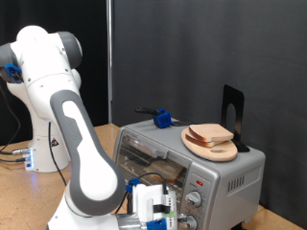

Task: Make a piece of toast with the oven

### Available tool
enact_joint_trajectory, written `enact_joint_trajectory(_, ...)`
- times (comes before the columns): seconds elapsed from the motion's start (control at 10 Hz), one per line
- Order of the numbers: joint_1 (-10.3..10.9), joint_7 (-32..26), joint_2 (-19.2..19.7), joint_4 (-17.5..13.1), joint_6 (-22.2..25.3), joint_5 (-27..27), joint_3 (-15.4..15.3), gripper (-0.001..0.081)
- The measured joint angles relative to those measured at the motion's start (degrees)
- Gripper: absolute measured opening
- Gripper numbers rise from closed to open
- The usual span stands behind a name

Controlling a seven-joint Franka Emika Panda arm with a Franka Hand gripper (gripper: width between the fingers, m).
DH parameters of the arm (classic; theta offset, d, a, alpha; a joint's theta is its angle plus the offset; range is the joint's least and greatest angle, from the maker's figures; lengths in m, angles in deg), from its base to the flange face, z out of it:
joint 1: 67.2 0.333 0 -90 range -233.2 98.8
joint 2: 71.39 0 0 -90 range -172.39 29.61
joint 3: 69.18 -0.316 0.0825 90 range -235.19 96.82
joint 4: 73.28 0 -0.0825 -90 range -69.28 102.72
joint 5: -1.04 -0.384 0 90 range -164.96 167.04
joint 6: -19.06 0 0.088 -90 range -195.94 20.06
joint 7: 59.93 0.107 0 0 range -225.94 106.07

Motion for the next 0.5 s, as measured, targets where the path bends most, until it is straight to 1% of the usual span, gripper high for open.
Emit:
enact_joint_trajectory(0.1,-0.36,2.03,-0.18,-0.07,0.85,1.57,0.85,0.0501)
enact_joint_trajectory(0.2,-0.65,6.67,-0.82,-0.24,2.61,4.66,2.19,0.0501)
enact_joint_trajectory(0.3,-0.86,12.41,-1.86,-0.56,5.2,7.74,3.66,0.064)
enact_joint_trajectory(0.4,-1.25,17.12,-2.97,-0.91,8.44,10.06,4.76,0.0751)
enact_joint_trajectory(0.5,-1.93,20.0,-3.96,-1.05,11.52,11.36,5.51,0.0751)
